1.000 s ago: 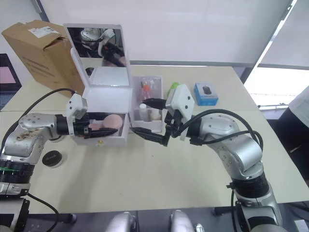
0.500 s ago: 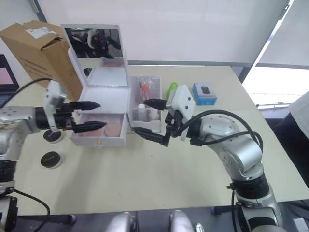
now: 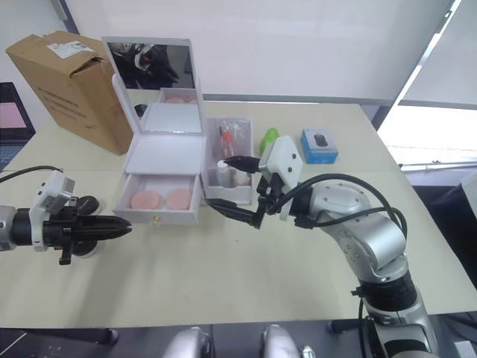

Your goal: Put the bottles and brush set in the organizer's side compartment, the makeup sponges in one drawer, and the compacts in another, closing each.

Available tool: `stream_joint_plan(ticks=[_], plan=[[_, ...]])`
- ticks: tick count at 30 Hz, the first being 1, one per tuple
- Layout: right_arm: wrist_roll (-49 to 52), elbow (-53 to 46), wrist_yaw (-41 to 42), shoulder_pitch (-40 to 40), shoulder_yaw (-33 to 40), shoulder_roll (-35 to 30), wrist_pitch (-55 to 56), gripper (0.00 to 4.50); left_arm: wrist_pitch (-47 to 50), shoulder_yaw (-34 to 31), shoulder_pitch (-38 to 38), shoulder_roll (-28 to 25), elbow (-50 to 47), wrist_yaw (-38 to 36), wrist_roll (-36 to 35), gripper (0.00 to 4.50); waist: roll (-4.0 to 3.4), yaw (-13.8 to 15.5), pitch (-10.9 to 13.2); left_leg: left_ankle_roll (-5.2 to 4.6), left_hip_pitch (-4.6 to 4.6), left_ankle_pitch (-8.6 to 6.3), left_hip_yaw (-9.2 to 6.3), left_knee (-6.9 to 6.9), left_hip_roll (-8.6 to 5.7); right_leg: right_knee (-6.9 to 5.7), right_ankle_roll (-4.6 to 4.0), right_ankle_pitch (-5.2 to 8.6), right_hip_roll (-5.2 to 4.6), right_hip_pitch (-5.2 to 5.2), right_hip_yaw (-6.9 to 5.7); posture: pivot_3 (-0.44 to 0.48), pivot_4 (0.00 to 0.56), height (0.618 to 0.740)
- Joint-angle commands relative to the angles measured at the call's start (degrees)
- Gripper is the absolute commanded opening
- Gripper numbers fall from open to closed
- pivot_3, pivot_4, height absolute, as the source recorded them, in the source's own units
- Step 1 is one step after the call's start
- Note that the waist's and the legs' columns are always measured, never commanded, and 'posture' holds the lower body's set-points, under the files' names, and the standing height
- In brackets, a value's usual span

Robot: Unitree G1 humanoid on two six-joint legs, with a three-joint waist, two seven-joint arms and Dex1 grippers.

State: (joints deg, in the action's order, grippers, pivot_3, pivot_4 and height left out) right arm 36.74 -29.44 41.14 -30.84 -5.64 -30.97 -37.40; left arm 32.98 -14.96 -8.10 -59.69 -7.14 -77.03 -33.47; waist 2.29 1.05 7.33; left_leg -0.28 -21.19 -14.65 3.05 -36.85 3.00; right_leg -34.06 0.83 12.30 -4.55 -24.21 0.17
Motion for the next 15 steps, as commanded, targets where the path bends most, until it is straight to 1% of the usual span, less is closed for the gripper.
stream_joint_plan(ticks=[1,3,5,8,15], plan=[[0.52,-1.89,0.00,-0.84,1.55,-0.12,0.52,4.50,-3.25,1.33,-2.04,2.13,0.63,3.53,2.58,0.01,0.01,-0.01,0.00,0.00,-0.01,0.00,0.00,0.00,0.00,-0.01,0.00,0.00,0.02,0.07,0.01,0.000,0.150,0.740],[0.69,-2.12,-0.07,-0.83,1.67,-0.24,0.31,4.50,-4.23,2.48,-4.15,3.96,1.70,6.18,4.06,0.01,0.03,-0.05,-0.02,-0.01,-0.07,0.01,-0.04,0.00,0.00,-0.04,-0.02,-0.03,0.09,0.10,0.03,0.000,0.150,0.740],[0.83,-2.36,-0.24,-0.75,1.78,-0.31,0.10,4.50,-6.34,4.38,-6.27,5.63,3.43,8.93,7.02,0.01,0.05,-0.09,-0.03,-0.02,-0.07,0.01,-0.06,0.00,-0.01,-0.04,-0.04,-0.04,0.12,0.10,0.04,0.000,0.150,0.740],[0.83,-2.59,-0.57,-0.65,1.82,-0.34,-0.10,4.50,-7.82,5.91,-9.53,8.45,6.07,12.08,8.86,0.01,0.09,-0.17,-0.06,-0.02,-0.04,0.01,-0.06,0.00,-0.04,-0.05,-0.01,-0.05,0.13,0.13,0.10,0.000,0.150,0.740],[1.12,-3.46,-1.48,-0.20,2.17,-0.40,-0.73,4.50,-10.53,8.82,-14.87,13.15,10.79,17.20,13.26,0.01,0.36,-0.27,-0.23,-0.02,-0.03,0.01,-0.06,-0.01,-0.04,-0.07,0.00,-0.13,0.18,0.14,0.15,0.000,0.150,0.740]])
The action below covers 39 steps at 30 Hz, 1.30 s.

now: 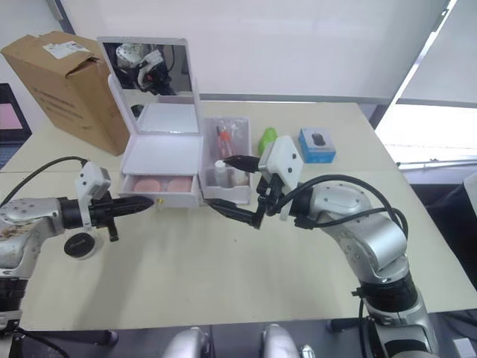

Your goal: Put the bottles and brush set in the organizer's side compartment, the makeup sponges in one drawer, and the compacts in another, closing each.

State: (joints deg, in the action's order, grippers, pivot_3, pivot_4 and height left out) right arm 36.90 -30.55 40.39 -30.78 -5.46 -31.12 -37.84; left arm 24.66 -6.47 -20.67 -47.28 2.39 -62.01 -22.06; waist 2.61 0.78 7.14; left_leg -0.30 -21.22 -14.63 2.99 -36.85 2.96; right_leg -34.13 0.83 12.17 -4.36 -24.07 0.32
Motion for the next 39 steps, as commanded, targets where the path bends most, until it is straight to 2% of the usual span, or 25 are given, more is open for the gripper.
stream_joint_plan(ticks=[1,6,14,27,39], plan=[[1.03,-2.50,-0.83,-0.15,2.03,-0.25,-0.37,4.50,-2.87,0.59,-2.81,1.26,2.03,2.65,2.40,0.01,0.08,-0.02,-0.05,0.00,0.01,0.00,0.00,0.00,0.00,0.00,-0.01,-0.02,0.00,0.01,0.02,0.000,0.150,0.740],[1.52,-3.09,-1.59,0.18,2.20,-0.21,-0.84,4.50,-5.21,0.87,-6.55,5.19,6.11,6.29,4.01,0.01,0.16,0.02,-0.10,0.00,0.01,0.00,0.00,0.00,-0.01,0.01,0.05,-0.13,0.00,0.02,0.04,0.000,0.150,0.740],[1.87,-3.74,-2.10,0.40,2.69,-0.39,-1.64,4.50,-6.40,2.13,-7.60,7.73,7.85,7.21,5.36,0.01,0.16,0.68,-0.10,0.00,-0.03,0.00,0.02,-0.01,-0.06,0.04,0.12,-0.21,-0.06,0.08,0.04,0.000,0.150,0.740],[1.86,-4.10,-2.03,1.02,3.10,-0.45,-1.97,4.50,-5.71,0.25,-7.41,6.22,8.21,6.54,4.07,0.01,0.16,0.49,-0.11,-0.01,-0.04,0.00,-0.01,-0.03,-0.06,0.01,0.20,-0.24,-0.02,0.06,0.09,0.000,0.150,0.740],[1.93,-3.22,-1.47,1.11,3.71,-0.84,-1.84,4.50,-3.60,-3.14,-4.15,3.14,6.25,6.69,2.80,0.01,0.15,-0.09,-0.10,-0.01,-0.01,0.00,-0.04,-0.03,-0.03,0.01,0.27,-0.27,0.03,0.02,0.10,0.000,0.150,0.740]])
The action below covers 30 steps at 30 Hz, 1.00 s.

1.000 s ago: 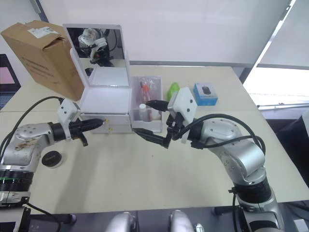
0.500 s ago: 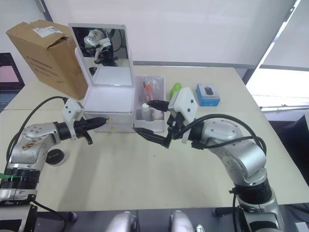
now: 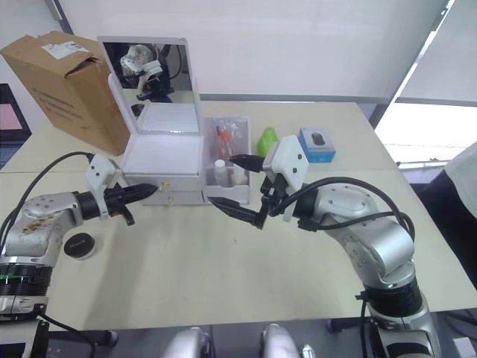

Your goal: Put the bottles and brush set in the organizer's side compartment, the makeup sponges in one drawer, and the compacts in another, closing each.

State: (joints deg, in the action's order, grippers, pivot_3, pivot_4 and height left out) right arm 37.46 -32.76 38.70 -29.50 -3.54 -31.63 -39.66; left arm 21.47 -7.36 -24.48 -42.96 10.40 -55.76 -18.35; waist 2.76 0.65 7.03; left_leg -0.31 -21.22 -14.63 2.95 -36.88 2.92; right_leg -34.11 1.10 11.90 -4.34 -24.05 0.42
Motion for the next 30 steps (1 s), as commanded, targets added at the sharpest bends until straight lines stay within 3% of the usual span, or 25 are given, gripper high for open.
stream_joint_plan(ticks=[1,20,25,28,30], plan=[[1.39,-0.94,0.21,-0.17,1.79,-0.28,-0.01,4.50,-0.27,-2.38,-0.29,-1.14,-1.94,0.47,-1.02,0.01,0.00,0.08,0.00,0.00,0.00,0.00,0.01,0.00,0.00,0.00,0.00,0.00,-0.01,0.01,0.00,0.000,0.150,0.740],[1.75,-1.71,-0.01,0.84,2.11,-0.40,-0.13,4.50,0.18,-2.28,-0.59,0.60,-3.12,1.22,-1.54,0.01,0.00,0.50,0.00,0.00,-0.07,0.00,0.04,0.00,-0.04,0.02,-0.15,0.08,-0.07,0.02,-0.01,0.000,0.150,0.740],[2.71,-2.57,0.01,3.21,5.08,-2.71,-0.29,4.50,5.15,-8.17,5.32,-2.92,-9.37,-2.53,-8.09,0.01,0.01,-0.10,0.00,0.00,-0.03,0.00,0.03,0.00,0.00,0.01,-0.03,-0.01,-0.04,0.00,0.03,0.000,0.150,0.740],[2.94,-2.61,0.04,8.19,11.23,-6.66,-0.13,4.50,8.95,-15.13,11.45,-6.57,-12.82,-5.71,-13.42,0.01,-0.02,-0.18,0.01,0.00,0.05,0.00,0.05,0.01,0.03,0.03,-0.10,0.05,-0.03,-0.01,0.04,0.000,0.150,0.740],[2.06,-1.93,0.88,13.71,16.66,-9.70,0.78,4.50,8.68,-20.00,15.01,-8.81,-11.68,-5.90,-13.66,0.38,-0.03,-0.09,0.02,0.00,0.05,0.00,0.09,0.01,0.05,0.04,-0.21,0.19,-0.05,-0.03,0.04,0.000,0.150,0.740]])
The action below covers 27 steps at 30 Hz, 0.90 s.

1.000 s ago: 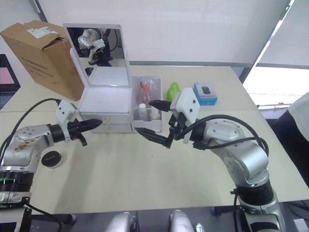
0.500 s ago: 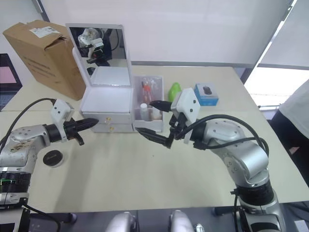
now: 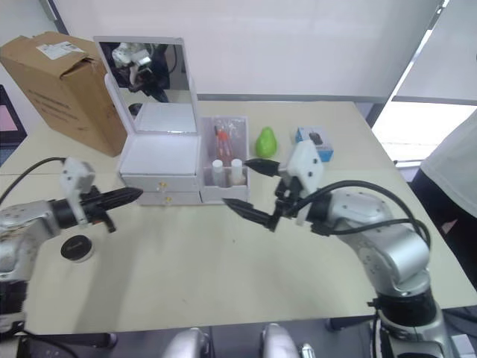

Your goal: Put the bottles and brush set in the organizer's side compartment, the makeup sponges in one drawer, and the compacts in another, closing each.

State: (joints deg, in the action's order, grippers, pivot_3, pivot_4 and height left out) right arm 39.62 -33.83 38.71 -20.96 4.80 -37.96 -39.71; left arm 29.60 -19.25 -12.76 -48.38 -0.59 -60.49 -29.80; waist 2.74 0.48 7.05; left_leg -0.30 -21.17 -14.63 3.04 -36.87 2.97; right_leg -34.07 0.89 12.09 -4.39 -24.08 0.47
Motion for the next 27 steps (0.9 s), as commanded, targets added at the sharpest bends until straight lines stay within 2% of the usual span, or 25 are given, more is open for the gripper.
stream_joint_plan(ticks=[1,5,9,13,16,18,27], plan=[[-0.54,-0.02,1.47,8.62,11.84,-4.49,1.69,4.50,0.02,-10.59,5.09,-4.65,0.90,-0.88,-1.55,0.57,-0.02,0.22,0.01,0.00,0.01,0.00,0.02,0.00,0.00,0.01,0.04,0.08,-0.02,0.00,0.00,0.000,0.150,0.740],[-4.33,3.63,5.35,21.77,23.30,-6.66,8.13,4.50,-7.57,-16.92,11.58,-7.78,7.52,0.64,3.82,1.76,-0.24,0.77,0.14,0.03,0.08,-0.02,0.15,0.01,0.00,0.06,0.13,0.21,-0.14,-0.11,-0.02,0.000,0.150,0.740],[-6.69,11.63,11.44,35.97,36.09,-4.57,15.82,4.50,-15.62,-25.18,17.49,-8.10,17.20,2.85,6.70,3.06,-0.29,1.06,0.18,0.05,0.05,-0.04,0.25,0.05,0.01,0.08,0.17,0.24,-0.28,-0.16,-0.10,0.000,0.150,0.740],[-7.33,22.94,13.97,41.93,42.29,-1.93,21.96,4.50,-23.04,-28.79,20.38,-8.39,27.22,5.56,8.83,4.34,-0.23,0.98,0.16,0.49,0.08,-0.31,0.27,0.09,0.12,0.09,0.18,0.29,-0.32,-0.16,-0.11,0.000,0.150,0.740],[-10.18,31.72,15.15,44.27,42.56,-0.88,27.83,4.50,-28.93,-29.45,20.73,-9.34,35.13,6.83,10.16,4.46,-0.23,0.83,0.16,0.57,0.11,-0.38,0.30,0.27,0.08,0.10,0.18,0.30,-0.54,-0.21,-0.19,0.000,0.150,0.740],[-10.32,34.79,14.33,43.60,42.45,0.02,29.97,4.50,-30.82,-29.07,20.53,-9.54,37.02,6.27,9.83,4.46,-0.21,0.73,0.17,0.62,0.18,-0.40,0.32,0.54,0.05,0.11,0.19,0.30,-0.88,-0.26,-0.39,0.000,0.150,0.740],[-8.94,33.73,12.59,41.00,39.04,1.26,30.51,4.50,-30.79,-27.81,20.94,-7.65,33.83,6.16,7.98,4.46,-0.28,0.34,0.16,0.63,0.15,-0.40,0.47,0.64,0.03,0.08,0.19,0.30,-1.05,-0.19,-0.76,0.000,0.150,0.740]])
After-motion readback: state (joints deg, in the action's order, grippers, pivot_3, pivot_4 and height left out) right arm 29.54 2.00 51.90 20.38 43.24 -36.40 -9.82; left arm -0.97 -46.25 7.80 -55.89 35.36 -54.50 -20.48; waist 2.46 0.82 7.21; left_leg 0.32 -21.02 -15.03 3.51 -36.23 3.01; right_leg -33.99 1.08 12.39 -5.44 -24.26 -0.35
